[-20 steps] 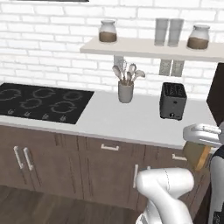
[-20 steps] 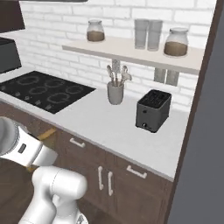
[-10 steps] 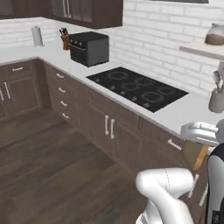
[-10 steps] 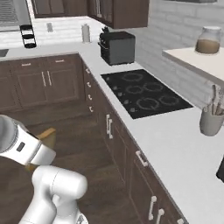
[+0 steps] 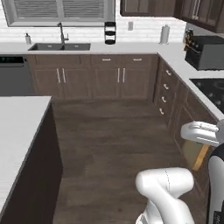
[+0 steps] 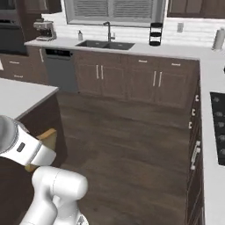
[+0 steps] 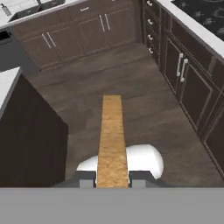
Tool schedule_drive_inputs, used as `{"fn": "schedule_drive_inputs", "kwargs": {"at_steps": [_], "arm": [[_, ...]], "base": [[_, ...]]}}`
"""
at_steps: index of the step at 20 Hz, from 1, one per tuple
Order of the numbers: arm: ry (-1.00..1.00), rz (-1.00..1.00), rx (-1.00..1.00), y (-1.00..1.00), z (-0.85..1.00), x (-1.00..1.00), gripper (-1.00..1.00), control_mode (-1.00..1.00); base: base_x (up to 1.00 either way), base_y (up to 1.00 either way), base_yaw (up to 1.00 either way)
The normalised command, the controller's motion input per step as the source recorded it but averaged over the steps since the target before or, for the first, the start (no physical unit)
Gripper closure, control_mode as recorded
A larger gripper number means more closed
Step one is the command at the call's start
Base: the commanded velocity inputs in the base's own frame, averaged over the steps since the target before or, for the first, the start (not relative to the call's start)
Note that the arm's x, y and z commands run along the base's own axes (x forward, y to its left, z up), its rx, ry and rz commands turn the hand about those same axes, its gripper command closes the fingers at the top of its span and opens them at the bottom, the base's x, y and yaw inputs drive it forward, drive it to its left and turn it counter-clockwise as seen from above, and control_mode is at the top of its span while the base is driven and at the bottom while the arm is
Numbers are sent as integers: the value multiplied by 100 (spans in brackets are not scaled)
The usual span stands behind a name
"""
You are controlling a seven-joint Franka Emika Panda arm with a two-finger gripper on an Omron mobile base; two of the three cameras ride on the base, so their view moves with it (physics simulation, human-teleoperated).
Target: Start the toaster. Once the lever pops up, take the bread to the plate on the dining counter.
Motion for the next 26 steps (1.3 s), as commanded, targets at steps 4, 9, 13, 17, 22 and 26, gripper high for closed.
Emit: {"fn": "schedule_drive_inputs", "kwargs": {"at_steps": [4,9,13,17,22,26], "arm": [[0,0,0,0,0,0,100,100],[0,0,0,0,0,0,100,100],[0,0,0,0,0,0,100,100],[0,0,0,0,0,0,100,100],[0,0,0,0,0,0,100,100],[0,0,0,0,0,0,100,100]], "base": [[-6,0,100],[-5,0,100],[0,0,100],[3,15,95],[9,61,67],[0,100,5]]}}
